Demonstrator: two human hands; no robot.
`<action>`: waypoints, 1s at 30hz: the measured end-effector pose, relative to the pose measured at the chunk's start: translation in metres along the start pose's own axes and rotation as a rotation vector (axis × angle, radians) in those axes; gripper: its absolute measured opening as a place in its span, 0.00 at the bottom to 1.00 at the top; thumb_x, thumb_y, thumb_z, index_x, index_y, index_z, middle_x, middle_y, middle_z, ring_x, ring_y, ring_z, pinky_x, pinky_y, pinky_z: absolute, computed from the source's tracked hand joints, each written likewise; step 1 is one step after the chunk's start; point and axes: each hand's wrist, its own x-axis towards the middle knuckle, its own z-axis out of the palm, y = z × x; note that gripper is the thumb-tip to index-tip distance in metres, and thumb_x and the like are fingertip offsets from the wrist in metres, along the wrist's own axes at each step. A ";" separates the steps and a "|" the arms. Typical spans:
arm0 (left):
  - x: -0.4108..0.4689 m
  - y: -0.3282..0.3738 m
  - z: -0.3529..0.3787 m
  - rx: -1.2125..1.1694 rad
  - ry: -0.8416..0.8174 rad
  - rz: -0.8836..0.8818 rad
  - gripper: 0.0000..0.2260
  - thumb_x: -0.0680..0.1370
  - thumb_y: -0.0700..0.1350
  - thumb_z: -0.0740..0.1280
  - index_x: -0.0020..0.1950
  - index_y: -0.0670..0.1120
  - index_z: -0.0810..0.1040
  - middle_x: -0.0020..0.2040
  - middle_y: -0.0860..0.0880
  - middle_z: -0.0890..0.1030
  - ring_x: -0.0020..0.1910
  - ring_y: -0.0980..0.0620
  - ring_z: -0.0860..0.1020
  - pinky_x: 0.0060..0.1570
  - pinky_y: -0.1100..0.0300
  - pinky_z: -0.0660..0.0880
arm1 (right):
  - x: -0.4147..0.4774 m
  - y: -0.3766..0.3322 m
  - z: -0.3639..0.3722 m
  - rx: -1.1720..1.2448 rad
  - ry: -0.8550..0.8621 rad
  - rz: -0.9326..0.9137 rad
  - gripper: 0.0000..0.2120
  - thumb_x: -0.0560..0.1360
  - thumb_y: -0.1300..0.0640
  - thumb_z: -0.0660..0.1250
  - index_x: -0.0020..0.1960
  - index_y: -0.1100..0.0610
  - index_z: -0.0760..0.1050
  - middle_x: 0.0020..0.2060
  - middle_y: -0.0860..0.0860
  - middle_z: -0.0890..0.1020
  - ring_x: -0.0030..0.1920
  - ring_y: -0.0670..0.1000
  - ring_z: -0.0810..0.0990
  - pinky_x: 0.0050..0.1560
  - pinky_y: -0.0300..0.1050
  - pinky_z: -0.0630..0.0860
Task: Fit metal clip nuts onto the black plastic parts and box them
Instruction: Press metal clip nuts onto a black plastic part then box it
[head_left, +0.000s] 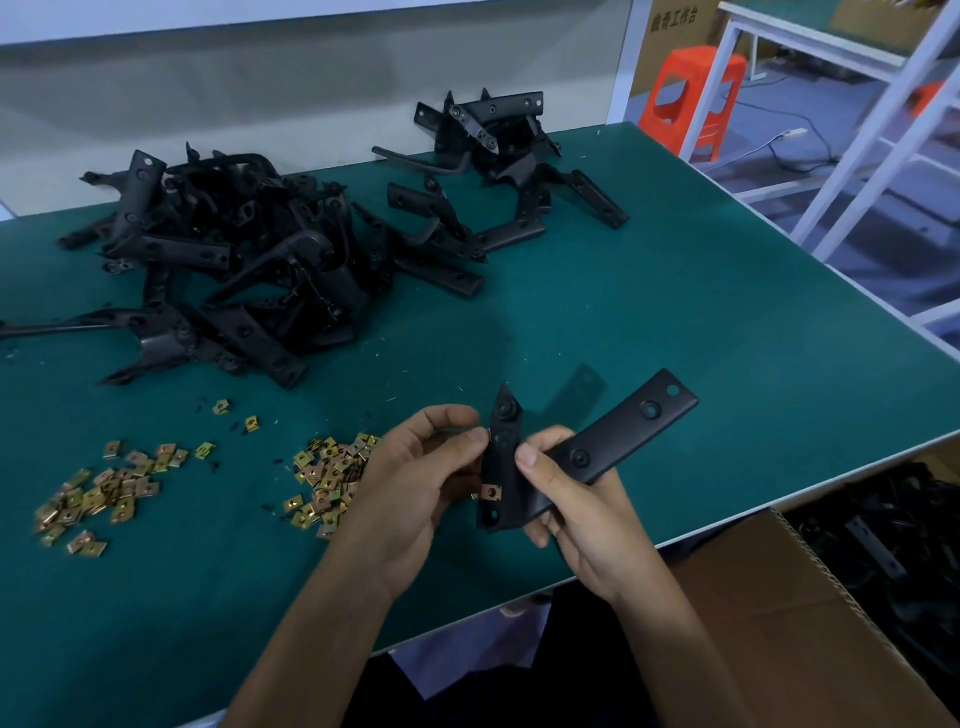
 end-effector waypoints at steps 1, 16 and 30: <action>0.000 0.001 -0.002 0.027 -0.003 0.009 0.09 0.70 0.39 0.72 0.50 0.44 0.81 0.38 0.45 0.82 0.35 0.52 0.81 0.34 0.60 0.79 | 0.000 0.000 0.000 -0.006 -0.001 0.006 0.09 0.70 0.50 0.74 0.40 0.54 0.77 0.29 0.54 0.76 0.24 0.49 0.72 0.21 0.39 0.66; 0.000 0.012 -0.014 0.261 -0.108 -0.015 0.13 0.65 0.45 0.77 0.49 0.49 0.86 0.31 0.50 0.77 0.23 0.58 0.69 0.23 0.67 0.66 | 0.001 -0.002 0.005 -0.070 0.021 0.023 0.16 0.67 0.47 0.77 0.40 0.56 0.74 0.31 0.57 0.77 0.25 0.52 0.73 0.19 0.40 0.65; 0.019 -0.018 -0.022 0.503 -0.181 0.001 0.12 0.72 0.50 0.65 0.52 0.53 0.85 0.42 0.46 0.87 0.27 0.57 0.77 0.22 0.70 0.69 | -0.084 -0.054 -0.096 0.503 0.477 -0.087 0.11 0.71 0.66 0.70 0.53 0.57 0.81 0.44 0.58 0.84 0.39 0.53 0.83 0.36 0.45 0.78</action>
